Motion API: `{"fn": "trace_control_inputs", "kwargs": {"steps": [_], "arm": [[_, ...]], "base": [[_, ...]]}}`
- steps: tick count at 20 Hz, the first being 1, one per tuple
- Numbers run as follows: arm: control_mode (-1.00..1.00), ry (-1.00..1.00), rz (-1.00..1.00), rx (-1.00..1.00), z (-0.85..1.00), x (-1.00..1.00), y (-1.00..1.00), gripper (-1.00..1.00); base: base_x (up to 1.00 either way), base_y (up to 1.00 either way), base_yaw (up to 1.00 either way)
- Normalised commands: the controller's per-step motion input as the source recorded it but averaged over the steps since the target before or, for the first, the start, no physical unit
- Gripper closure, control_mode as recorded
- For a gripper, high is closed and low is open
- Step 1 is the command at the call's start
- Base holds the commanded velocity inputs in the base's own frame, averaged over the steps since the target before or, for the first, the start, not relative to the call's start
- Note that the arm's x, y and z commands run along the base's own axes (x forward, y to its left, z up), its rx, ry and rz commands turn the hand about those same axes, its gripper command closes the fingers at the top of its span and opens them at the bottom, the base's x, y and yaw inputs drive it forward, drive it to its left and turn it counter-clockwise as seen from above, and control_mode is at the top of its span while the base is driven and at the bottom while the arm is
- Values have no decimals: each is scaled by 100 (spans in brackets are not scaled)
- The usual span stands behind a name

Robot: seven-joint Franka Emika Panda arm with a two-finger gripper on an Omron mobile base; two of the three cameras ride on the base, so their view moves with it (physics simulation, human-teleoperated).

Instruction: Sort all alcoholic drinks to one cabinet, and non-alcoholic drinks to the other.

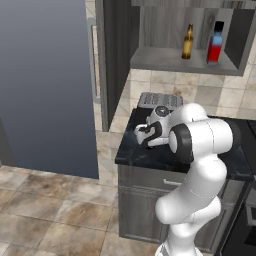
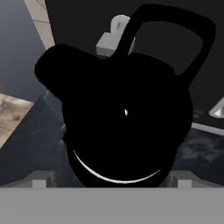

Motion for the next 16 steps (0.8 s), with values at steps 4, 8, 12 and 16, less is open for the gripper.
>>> {"fn": "trace_control_inputs", "kwargs": {"steps": [4, 8, 12, 16], "arm": [[-100, 2, 0, 0, -8, 14, 0, -100], [-100, 3, -1, 0, -7, 9, 0, -100], [-100, 2, -1, 0, -5, 0, 0, -100], [-100, 0, 0, 0, -6, 0, 0, -100]], "base": [[0, 0, 0], [0, 0, 0], [0, 0, 0], [0, 0, 0]]}}
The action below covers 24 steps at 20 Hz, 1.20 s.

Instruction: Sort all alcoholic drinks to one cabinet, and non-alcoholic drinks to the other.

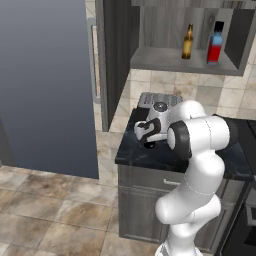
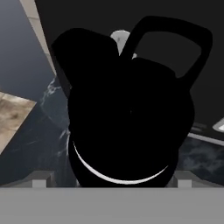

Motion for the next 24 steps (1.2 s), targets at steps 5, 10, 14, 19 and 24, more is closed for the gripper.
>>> {"fn": "trace_control_inputs", "kwargs": {"steps": [5, 10, 14, 19, 24], "arm": [[-100, -10, 0, -1, -19, 0, 0, -100], [-100, -16, -2, -3, -30, 0, -3, -100], [-100, -11, -3, -2, -33, -4, -8, -100], [-100, -2, -5, 0, -14, -9, -5, 100], [-100, 4, -4, 4, -1, -18, 1, 100]], "base": [[0, 0, 0], [0, 0, 0], [0, 0, 0], [0, 0, 0], [0, 0, 0]]}}
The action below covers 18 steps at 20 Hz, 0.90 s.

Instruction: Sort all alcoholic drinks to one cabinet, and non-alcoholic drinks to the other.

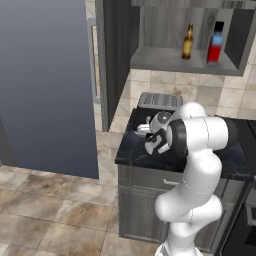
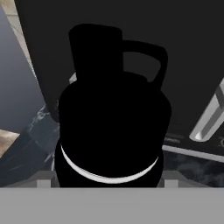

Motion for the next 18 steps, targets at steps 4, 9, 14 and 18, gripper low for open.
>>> {"fn": "trace_control_inputs", "kwargs": {"steps": [4, 9, 14, 18], "arm": [[-100, 5, -2, 2, 0, -24, 10, 100], [-100, 4, 0, 6, 6, -39, 2, 100], [-100, 0, 0, 6, 35, -49, -1, 100], [-100, -5, 0, 4, 54, -52, -7, 100]], "base": [[0, 0, 0], [0, 0, 0], [0, 0, 0], [0, 0, 0]]}}
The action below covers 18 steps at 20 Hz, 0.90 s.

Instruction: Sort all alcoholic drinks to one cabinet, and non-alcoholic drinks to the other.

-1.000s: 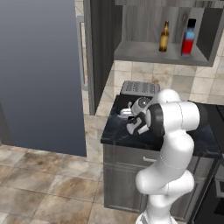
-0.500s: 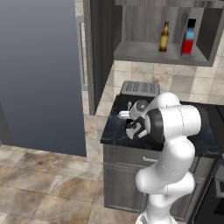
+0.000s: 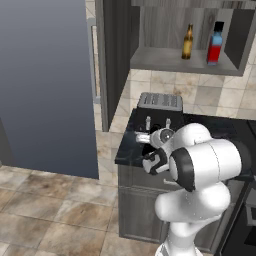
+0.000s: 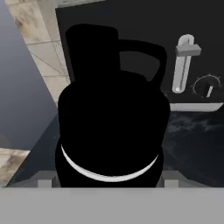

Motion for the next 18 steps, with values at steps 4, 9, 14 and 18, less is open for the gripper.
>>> {"fn": "trace_control_inputs", "kwargs": {"steps": [4, 9, 14, 18], "arm": [[-100, -10, 0, 1, 71, -44, -17, 100], [-100, -10, 0, 0, 76, -32, -25, 100], [-100, -4, 0, 1, 73, -32, -23, 100], [-100, 0, 1, 4, 59, -40, -19, 100]], "base": [[0, 0, 0], [0, 0, 0], [0, 0, 0], [0, 0, 0]]}}
